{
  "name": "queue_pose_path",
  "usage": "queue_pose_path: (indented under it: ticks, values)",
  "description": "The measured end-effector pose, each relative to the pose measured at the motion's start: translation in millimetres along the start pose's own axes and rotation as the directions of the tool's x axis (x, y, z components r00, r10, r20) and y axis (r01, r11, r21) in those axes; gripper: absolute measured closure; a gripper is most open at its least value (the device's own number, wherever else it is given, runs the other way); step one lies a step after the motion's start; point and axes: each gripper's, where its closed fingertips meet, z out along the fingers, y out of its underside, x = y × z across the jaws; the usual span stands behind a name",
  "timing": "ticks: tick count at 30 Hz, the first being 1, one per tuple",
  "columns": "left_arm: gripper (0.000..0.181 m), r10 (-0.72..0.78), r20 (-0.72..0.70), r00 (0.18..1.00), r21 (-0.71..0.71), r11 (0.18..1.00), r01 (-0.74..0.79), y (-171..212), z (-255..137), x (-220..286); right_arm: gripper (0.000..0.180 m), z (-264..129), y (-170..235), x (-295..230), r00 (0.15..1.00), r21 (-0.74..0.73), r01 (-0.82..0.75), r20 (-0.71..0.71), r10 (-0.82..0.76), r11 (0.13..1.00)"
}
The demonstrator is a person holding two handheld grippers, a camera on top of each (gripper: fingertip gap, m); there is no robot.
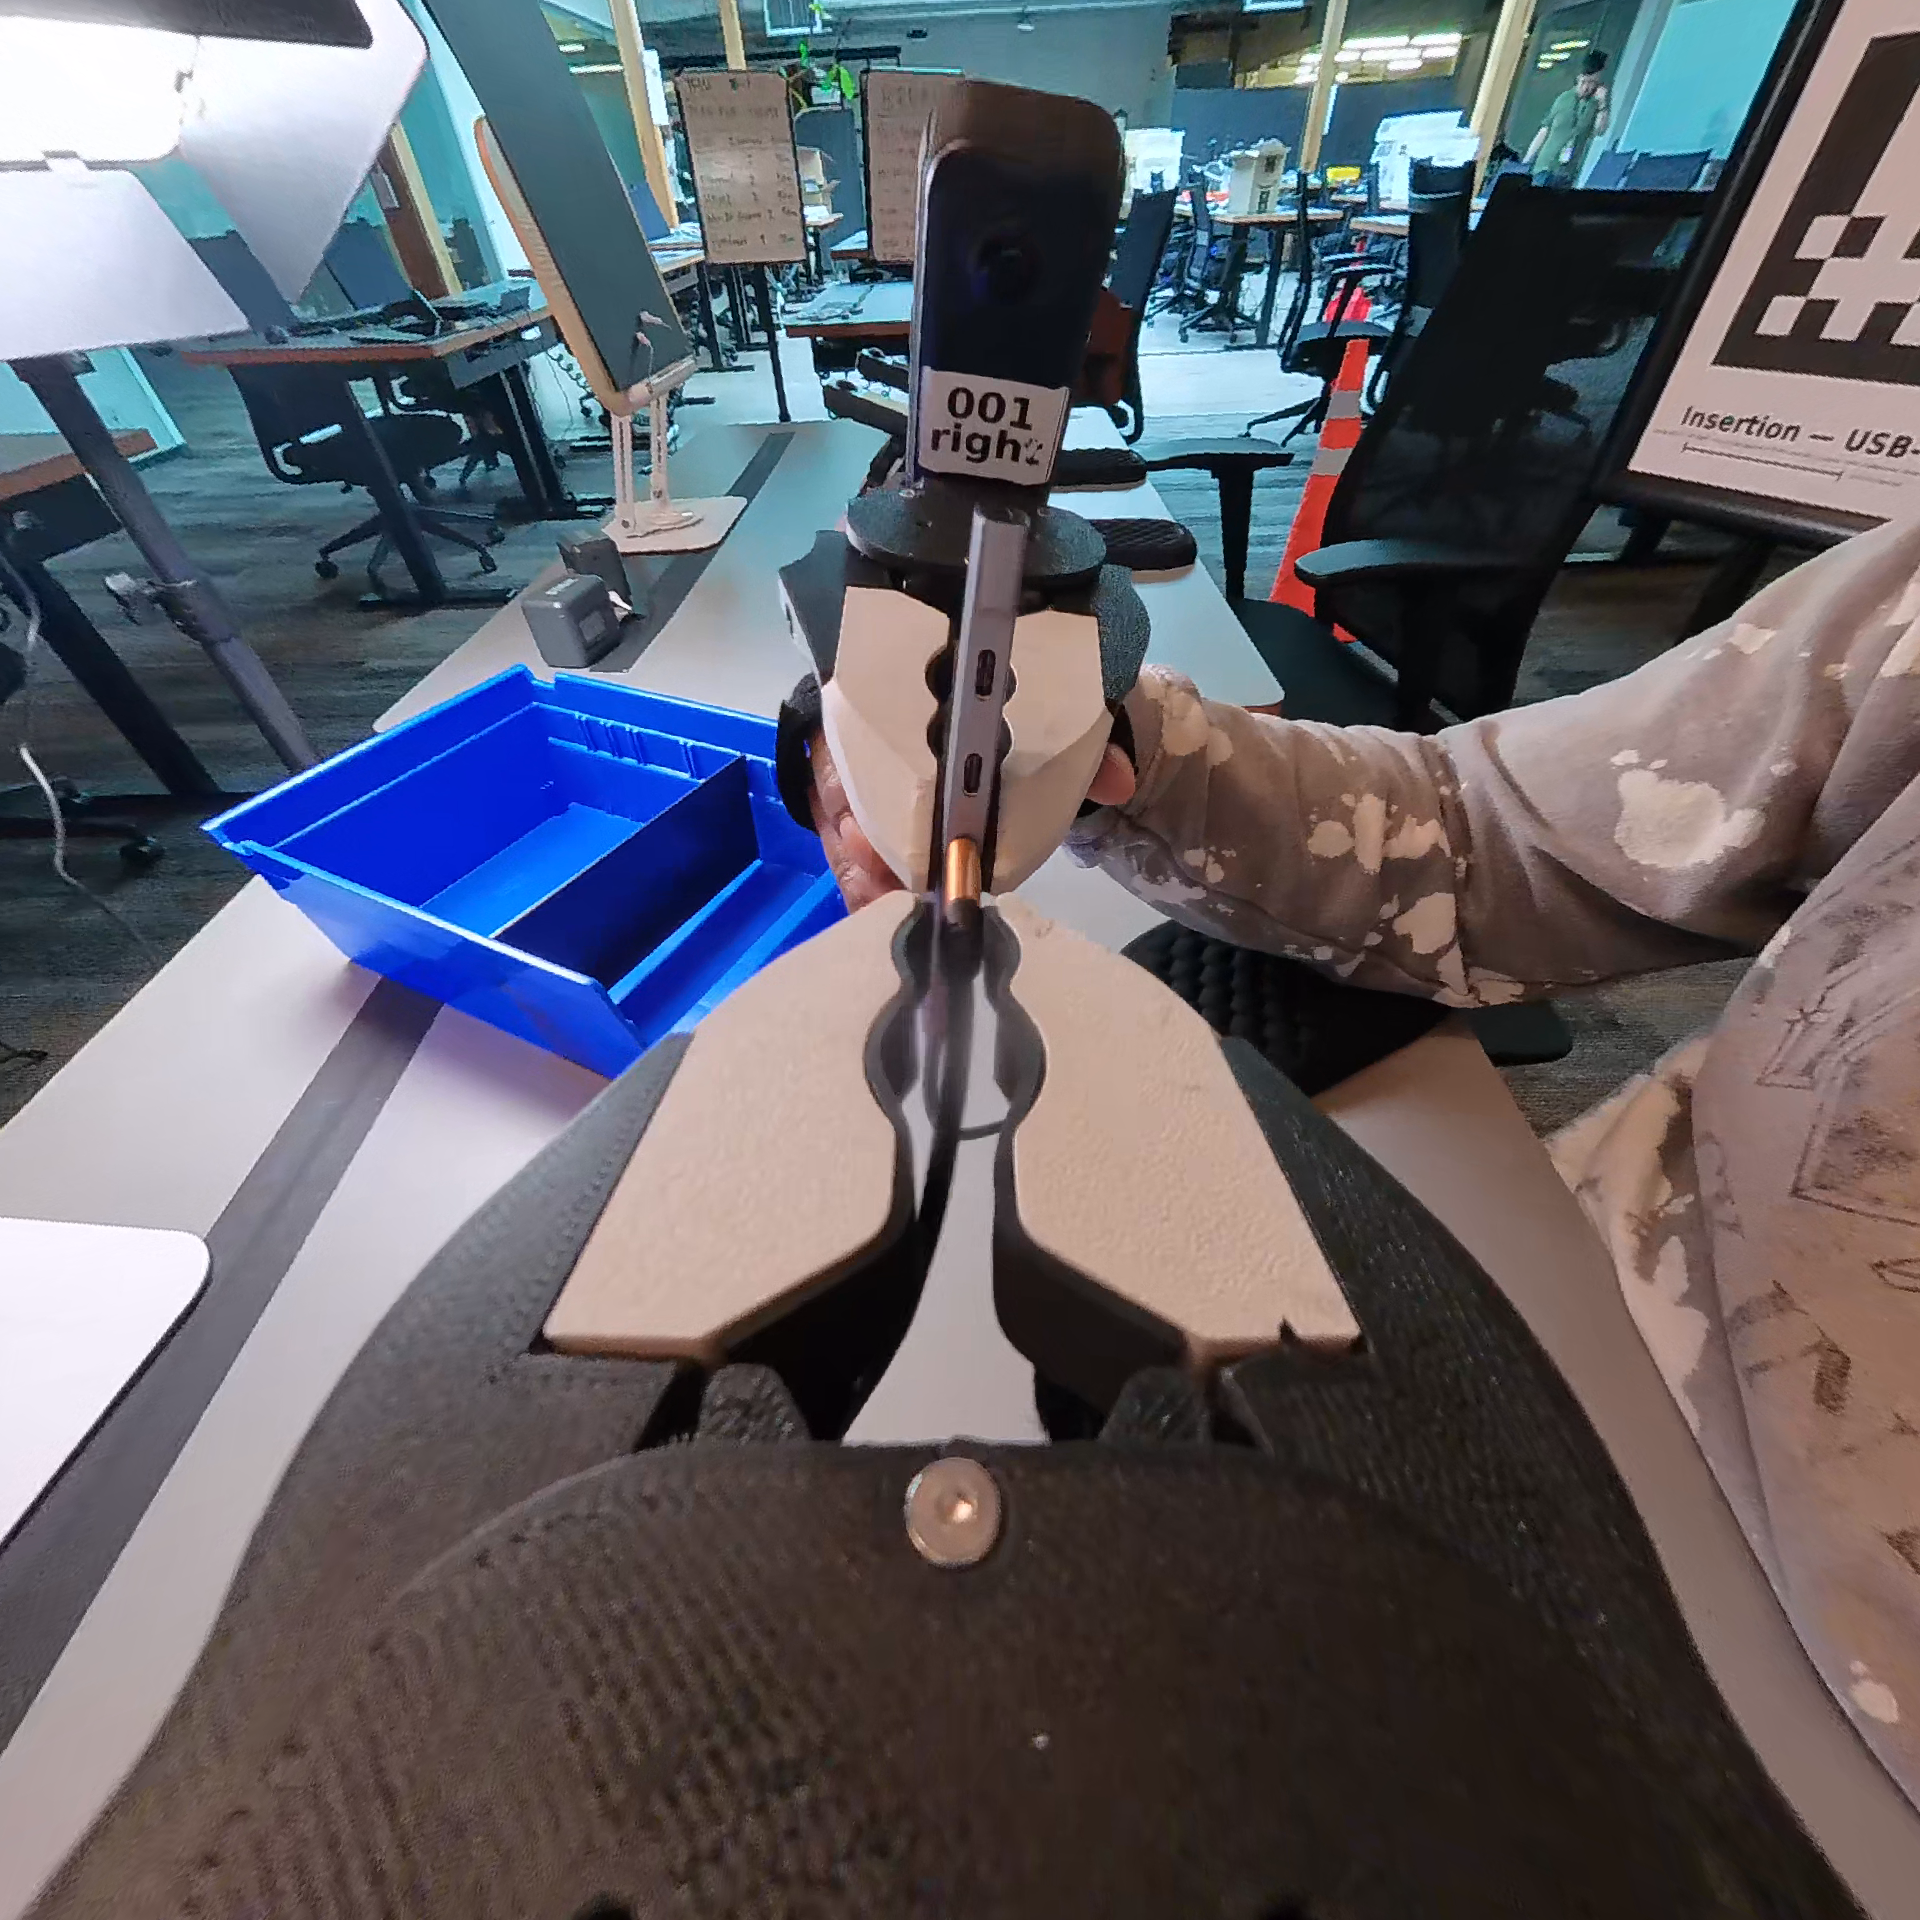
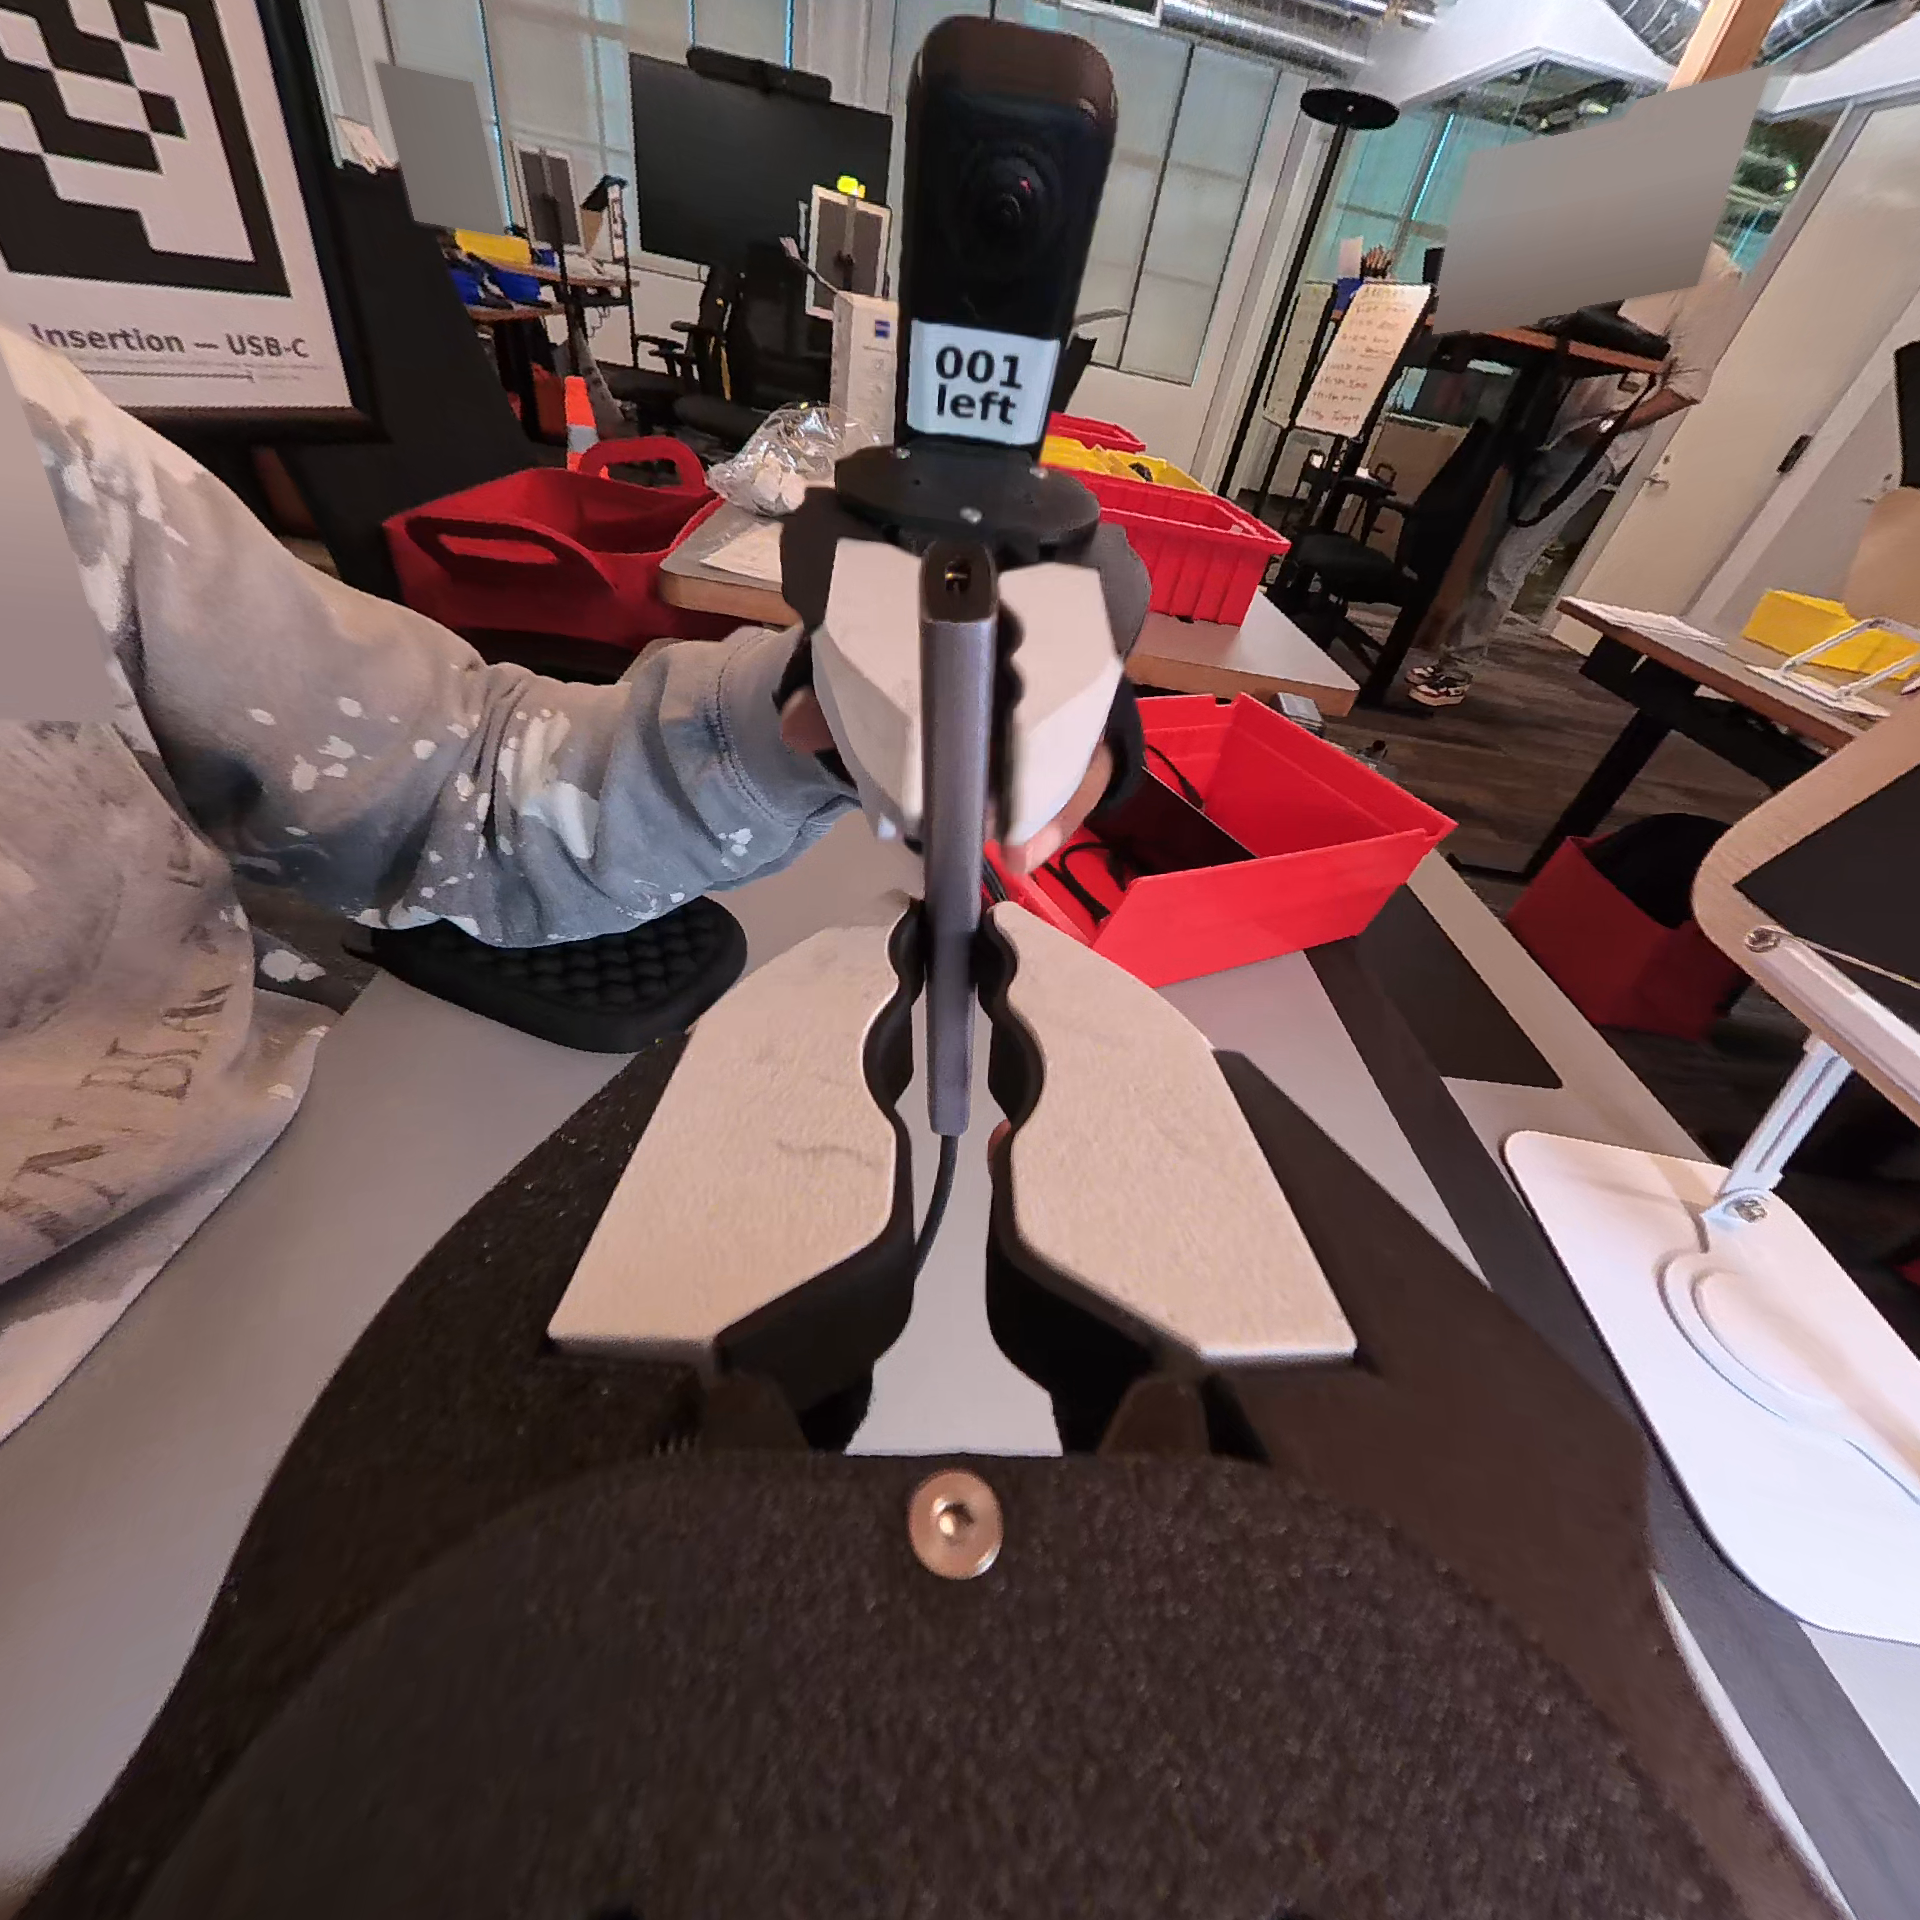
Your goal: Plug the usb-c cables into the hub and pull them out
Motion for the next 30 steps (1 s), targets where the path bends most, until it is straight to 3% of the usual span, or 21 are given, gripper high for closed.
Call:
queue_pose_path:
  ticks: [3, 6, 9, 14, 17, 21, 30]
  values:
    - [0.152, 0.025, 0.115, 0.993, 0.018, 0.999, -0.028, -14.6, -30.3, -15.2, 0.171, -12.3, -4.0, 5.3, 1.000, 0.009, 0.000, -0.028, 0.000, 1.000]
    - [0.152, 0.016, 0.309, 0.951, -0.075, 0.997, 0.007, -9.7, -86.3, -50.2, 0.171, -26.6, -6.7, 12.8, 0.998, 0.016, 0.003, -0.065, -0.002, 1.000]
    - [0.152, 0.012, 0.492, 0.871, -0.314, 0.935, 0.165, 39.8, -150.0, -94.9, 0.170, -34.4, -8.3, 17.4, 0.996, 0.023, 0.004, -0.086, -0.002, 1.000]
    - [0.155, -0.033, 0.620, 0.784, -0.581, 0.652, 0.487, 165.5, -231.5, -132.1, 0.171, -31.0, -3.4, 19.4, 0.994, -0.008, 0.015, -0.104, -0.016, 1.000]
    - [0.156, -0.056, 0.634, 0.771, -0.643, 0.516, 0.566, 224.2, -248.5, -133.9, 0.171, -26.6, 1.1, 18.9, 0.994, -0.032, 0.023, -0.106, -0.027, 0.999]
    - [0.156, -0.010, 0.625, 0.781, -0.718, 0.387, 0.579, 269.7, -257.8, -135.2, 0.170, -24.8, 6.3, 22.3, 0.993, -0.038, 0.015, -0.114, -0.020, 0.999]
    - [0.162, -0.020, 0.644, 0.764, -0.699, 0.390, 0.599, 293.5, -257.2, -142.2, 0.170, -25.1, 13.6, 28.2, 0.992, -0.041, 0.005, -0.128, -0.010, 0.999]
